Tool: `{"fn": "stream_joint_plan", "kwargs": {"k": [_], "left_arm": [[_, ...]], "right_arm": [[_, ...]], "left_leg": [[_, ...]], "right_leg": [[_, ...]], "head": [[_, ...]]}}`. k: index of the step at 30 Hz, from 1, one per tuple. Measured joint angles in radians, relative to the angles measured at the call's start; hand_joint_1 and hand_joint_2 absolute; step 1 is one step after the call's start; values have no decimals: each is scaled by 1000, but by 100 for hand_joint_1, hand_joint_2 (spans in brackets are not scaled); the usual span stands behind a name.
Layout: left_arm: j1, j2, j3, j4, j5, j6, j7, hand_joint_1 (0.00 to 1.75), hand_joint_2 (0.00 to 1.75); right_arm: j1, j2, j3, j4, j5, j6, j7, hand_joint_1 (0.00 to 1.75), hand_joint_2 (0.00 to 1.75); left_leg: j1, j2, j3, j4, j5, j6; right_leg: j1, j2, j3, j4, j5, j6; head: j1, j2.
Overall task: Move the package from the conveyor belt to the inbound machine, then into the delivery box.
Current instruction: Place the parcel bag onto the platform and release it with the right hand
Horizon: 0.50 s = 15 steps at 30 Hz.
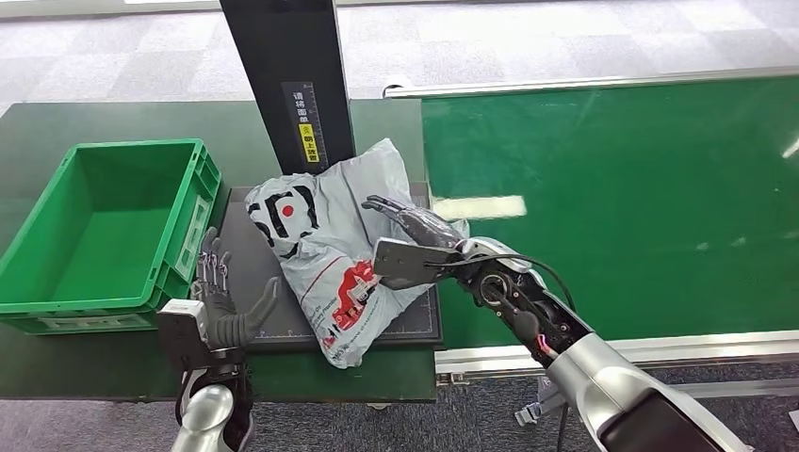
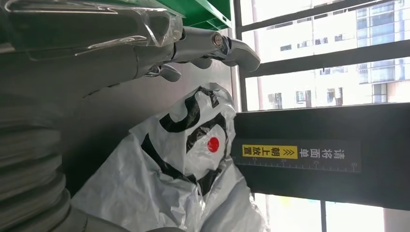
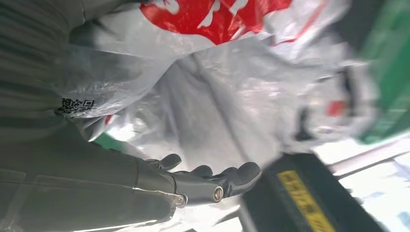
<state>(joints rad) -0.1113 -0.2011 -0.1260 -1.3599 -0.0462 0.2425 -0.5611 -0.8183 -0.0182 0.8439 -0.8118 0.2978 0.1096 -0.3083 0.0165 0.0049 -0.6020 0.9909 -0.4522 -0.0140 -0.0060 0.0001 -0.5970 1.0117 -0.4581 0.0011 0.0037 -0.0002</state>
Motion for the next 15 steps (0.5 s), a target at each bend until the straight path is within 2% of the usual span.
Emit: {"fn": "stream_joint_plan", "kwargs": {"k": [4, 8, 11, 15], "left_arm": [[-5, -5, 1, 11, 44, 9, -36, 0, 175], [-20, -11, 1, 29, 95, 24, -60, 0, 175], [-29, -12, -2, 42, 95, 35, -56, 0, 175], [-33, -11, -13, 59, 41, 52, -38, 0, 175]], "right_arm": [[12, 45, -100, 18, -211, 117, -98, 0, 175], [22, 96, -217, 34, -411, 189, -85, 0, 175], [14, 127, -291, 38, -507, 172, -45, 0, 175], [17, 149, -347, 8, -521, 91, -40, 0, 175]], "left_leg": [[0, 0, 0, 0, 0, 0], [0, 0, 0, 0, 0, 0], [0, 0, 0, 0, 0, 0], [0, 0, 0, 0, 0, 0]], "right_leg": [[0, 0, 0, 0, 0, 0], [0, 0, 0, 0, 0, 0], [0, 0, 0, 0, 0, 0], [0, 0, 0, 0, 0, 0]], "head": [[0, 0], [0, 0], [0, 0], [0, 0]]}}
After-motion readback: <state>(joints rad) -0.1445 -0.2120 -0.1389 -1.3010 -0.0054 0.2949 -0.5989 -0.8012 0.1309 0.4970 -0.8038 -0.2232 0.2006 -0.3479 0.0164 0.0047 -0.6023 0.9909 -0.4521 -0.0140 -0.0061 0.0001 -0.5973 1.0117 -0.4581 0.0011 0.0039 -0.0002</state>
